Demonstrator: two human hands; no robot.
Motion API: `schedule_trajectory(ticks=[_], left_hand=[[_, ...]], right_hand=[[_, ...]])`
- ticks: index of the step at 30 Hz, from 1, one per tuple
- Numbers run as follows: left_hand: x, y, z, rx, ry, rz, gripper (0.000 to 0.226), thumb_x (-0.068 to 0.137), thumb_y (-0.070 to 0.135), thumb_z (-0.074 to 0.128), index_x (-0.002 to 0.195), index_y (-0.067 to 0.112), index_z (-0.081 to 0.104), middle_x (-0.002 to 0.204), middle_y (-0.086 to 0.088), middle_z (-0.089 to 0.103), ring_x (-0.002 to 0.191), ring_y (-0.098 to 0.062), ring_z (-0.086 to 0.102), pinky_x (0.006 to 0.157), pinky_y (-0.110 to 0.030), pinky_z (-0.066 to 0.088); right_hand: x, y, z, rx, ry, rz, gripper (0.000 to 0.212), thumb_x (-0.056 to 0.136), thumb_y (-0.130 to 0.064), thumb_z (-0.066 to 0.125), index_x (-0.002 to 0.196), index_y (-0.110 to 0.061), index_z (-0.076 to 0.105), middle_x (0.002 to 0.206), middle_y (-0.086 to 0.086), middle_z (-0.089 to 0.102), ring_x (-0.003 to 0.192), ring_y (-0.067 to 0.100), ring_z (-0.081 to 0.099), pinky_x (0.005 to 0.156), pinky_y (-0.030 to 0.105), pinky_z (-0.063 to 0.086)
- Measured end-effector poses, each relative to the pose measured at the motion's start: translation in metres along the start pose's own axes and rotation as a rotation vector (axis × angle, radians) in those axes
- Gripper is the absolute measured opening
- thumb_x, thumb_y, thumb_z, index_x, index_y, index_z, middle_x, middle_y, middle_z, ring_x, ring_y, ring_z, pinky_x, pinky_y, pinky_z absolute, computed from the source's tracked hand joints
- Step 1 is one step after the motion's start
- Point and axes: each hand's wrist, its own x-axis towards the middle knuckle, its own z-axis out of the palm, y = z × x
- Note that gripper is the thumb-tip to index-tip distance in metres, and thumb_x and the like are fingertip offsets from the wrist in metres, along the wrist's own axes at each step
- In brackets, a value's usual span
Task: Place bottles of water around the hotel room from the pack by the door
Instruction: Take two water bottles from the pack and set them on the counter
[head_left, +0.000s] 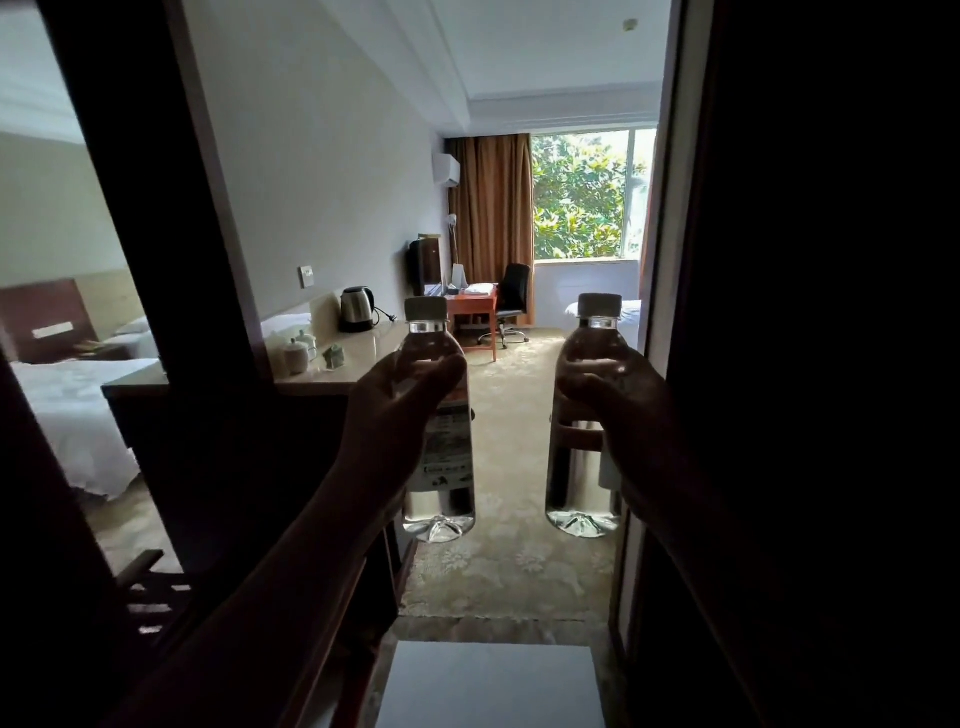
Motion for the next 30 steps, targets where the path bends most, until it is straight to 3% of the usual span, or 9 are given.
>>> schedule_trajectory(ticks=[5,10,17,25,30], left_hand=[[0.065,-0.046,0.009,-0.034,-0.032,0.012,0.037,0.071,0.041,0.068,0.096,0.014,0.066,0.078,-0.003,0.071,0.067,-0.019,0.072,0.058,-0.03,0.058],[0.166,-0.099,-0.001,-0.033,-0.022,0.019,0.036,0.073,0.042,0.077,0.097,0.017,0.068,0.081,-0.004,0.074,0.072,-0.025,0.073,0.066,-0.038,0.06],[0.323,-0.154,-0.004,-0.096,-0.075,0.018,0.025,0.067,0.036,0.07,0.087,0.022,0.068,0.068,0.003,0.073,0.059,-0.016,0.07,0.055,-0.026,0.059],[0.457,-0.236,0.034,-0.087,-0.112,-0.001,0.033,0.069,0.036,0.07,0.096,0.016,0.068,0.072,-0.002,0.072,0.061,-0.02,0.071,0.056,-0.028,0.059],[0.542,-0.293,0.066,-0.081,-0.069,0.002,0.022,0.069,0.035,0.071,0.087,0.021,0.068,0.068,0.0,0.072,0.061,-0.022,0.07,0.056,-0.03,0.058]], right_hand=[[0.065,0.043,0.006,0.007,0.041,0.003,0.051,0.069,-0.028,0.072,0.117,-0.015,0.061,0.089,0.005,0.066,0.074,0.017,0.069,0.06,0.028,0.057],[0.16,0.095,0.025,-0.007,0.075,-0.002,0.047,0.071,-0.027,0.072,0.116,-0.016,0.063,0.087,0.003,0.069,0.074,0.018,0.071,0.061,0.029,0.057],[0.311,0.152,0.038,-0.057,0.109,0.002,0.052,0.072,-0.031,0.072,0.121,-0.017,0.06,0.099,0.008,0.069,0.08,0.016,0.073,0.063,0.028,0.058],[0.444,0.224,0.015,-0.053,0.147,0.018,0.047,0.073,-0.028,0.073,0.118,-0.018,0.061,0.105,0.016,0.069,0.083,0.019,0.074,0.063,0.031,0.06],[0.541,0.276,-0.016,-0.045,0.124,-0.012,0.053,0.074,-0.031,0.071,0.123,-0.016,0.058,0.104,0.011,0.069,0.087,0.02,0.074,0.066,0.031,0.06]])
